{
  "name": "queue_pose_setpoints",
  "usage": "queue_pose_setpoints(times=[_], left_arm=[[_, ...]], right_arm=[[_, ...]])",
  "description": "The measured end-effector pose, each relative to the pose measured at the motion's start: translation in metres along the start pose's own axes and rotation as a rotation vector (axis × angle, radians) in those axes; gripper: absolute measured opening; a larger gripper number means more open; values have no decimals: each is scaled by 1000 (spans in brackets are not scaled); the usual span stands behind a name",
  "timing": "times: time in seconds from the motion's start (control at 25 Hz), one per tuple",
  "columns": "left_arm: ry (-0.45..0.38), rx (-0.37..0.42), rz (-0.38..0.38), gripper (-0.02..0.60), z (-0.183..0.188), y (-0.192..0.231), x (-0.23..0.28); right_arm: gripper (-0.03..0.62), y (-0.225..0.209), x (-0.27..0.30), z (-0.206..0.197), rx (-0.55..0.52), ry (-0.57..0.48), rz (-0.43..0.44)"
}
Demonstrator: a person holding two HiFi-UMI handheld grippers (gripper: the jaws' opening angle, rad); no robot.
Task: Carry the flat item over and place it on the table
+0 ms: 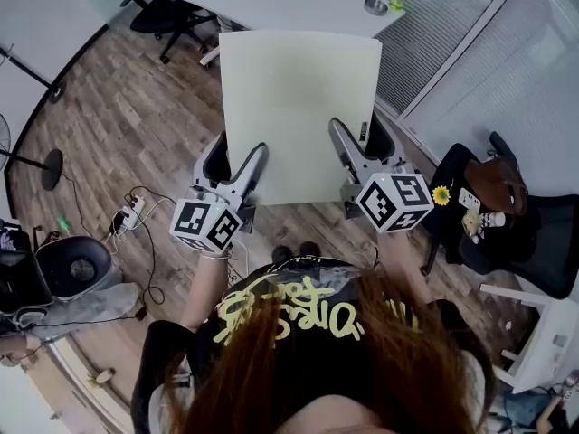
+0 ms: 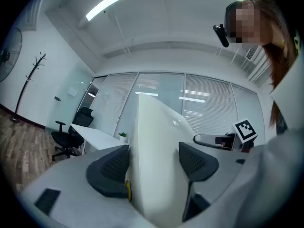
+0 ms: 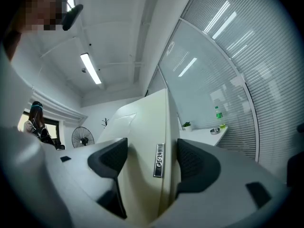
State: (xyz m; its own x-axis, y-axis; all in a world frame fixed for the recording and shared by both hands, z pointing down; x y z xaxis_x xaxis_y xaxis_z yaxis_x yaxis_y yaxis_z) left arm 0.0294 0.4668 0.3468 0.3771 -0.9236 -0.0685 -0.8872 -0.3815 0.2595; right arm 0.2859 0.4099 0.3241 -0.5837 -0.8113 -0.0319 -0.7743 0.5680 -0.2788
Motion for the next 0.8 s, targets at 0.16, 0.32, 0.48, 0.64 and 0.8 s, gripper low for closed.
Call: queue_pose_setpoints(times=[0.16,0.32,0.48,0.64,0.8], left_arm=[[2,4,0,328,1,-1,2],[1,0,4,328,-2,-1,4],[2,-1,9,328,-2,2,6],[5,5,19,330,-3,0,9],[2,-1,30,329,-6,-5,13]], right_arm=[[324,-3,1,0,9,7,7],[323,-5,3,-1,9,7,8],[323,-6,7,-2,7,8,12],[322,-10,9,-2,12,17,16],[322,-19,9,0,11,23,28]])
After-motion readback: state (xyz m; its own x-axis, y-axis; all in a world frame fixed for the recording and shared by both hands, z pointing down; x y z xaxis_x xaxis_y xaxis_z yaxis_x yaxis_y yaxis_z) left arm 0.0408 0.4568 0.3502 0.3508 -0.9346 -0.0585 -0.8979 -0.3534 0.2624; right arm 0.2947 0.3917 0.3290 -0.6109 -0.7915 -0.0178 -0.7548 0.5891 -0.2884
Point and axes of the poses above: the fingertips, and each gripper's own axes: x forward along the fingers, y to its left, z out of its top, the point moved 7 cm from there along -x, backward along the fingers, and after that the axes turned 2 degrees about z, right-handed, at the moved point
